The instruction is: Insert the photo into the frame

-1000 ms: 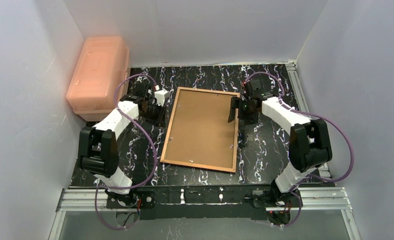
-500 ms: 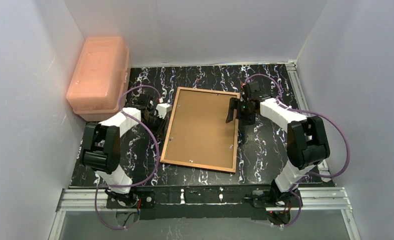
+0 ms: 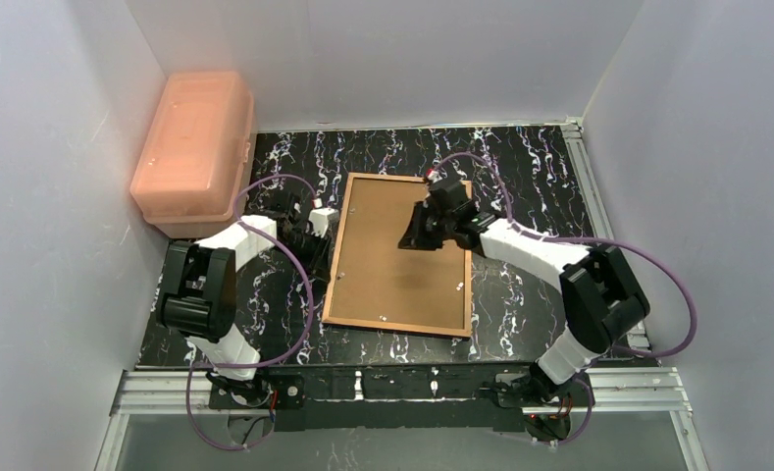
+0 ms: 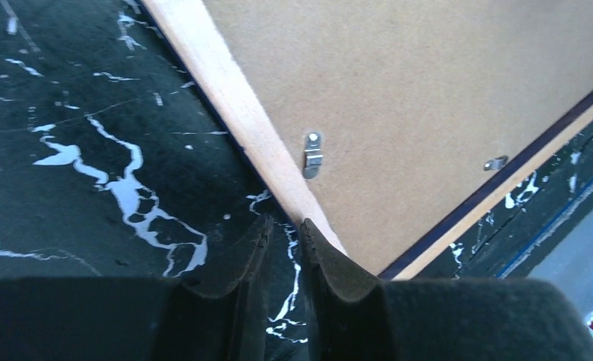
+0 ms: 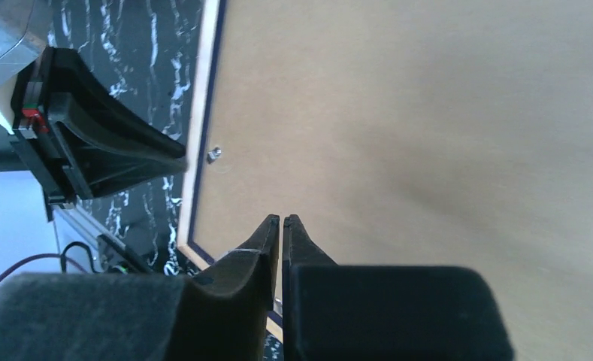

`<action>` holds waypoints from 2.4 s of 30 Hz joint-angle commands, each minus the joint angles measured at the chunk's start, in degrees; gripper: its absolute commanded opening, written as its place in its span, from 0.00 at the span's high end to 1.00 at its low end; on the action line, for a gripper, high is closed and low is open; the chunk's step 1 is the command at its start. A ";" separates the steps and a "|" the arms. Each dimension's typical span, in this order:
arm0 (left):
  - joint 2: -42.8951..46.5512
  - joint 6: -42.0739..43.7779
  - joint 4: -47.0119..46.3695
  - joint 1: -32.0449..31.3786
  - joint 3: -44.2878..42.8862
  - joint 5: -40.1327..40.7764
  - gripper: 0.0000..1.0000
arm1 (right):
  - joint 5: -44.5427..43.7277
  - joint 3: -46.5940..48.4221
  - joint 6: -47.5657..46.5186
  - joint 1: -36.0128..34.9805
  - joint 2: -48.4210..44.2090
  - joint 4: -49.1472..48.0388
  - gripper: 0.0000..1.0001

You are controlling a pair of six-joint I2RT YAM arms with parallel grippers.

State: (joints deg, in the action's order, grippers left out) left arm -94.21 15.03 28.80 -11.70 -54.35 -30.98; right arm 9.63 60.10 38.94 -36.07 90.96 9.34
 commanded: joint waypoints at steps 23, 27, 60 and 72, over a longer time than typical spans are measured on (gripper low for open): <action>-6.41 -9.26 5.09 3.09 -4.14 -9.77 0.82 | -10.32 -3.82 8.66 -21.26 11.03 -32.29 0.48; -7.09 -10.04 4.00 3.09 -3.86 -8.85 0.83 | -12.85 -3.97 5.72 -22.34 11.83 -33.66 0.41; -13.45 -12.32 3.92 5.64 -7.85 -12.17 0.86 | -10.51 -6.59 7.03 -24.82 19.10 -46.88 0.28; -12.93 -12.07 3.69 5.62 -7.17 -11.60 0.89 | -10.28 -4.46 7.08 -24.74 20.84 -45.51 0.28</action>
State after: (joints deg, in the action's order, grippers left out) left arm -107.13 2.28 33.01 -5.72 -61.67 -43.75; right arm -0.21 53.65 46.39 -60.53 110.78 -36.36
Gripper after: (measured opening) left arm 0.121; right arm 0.720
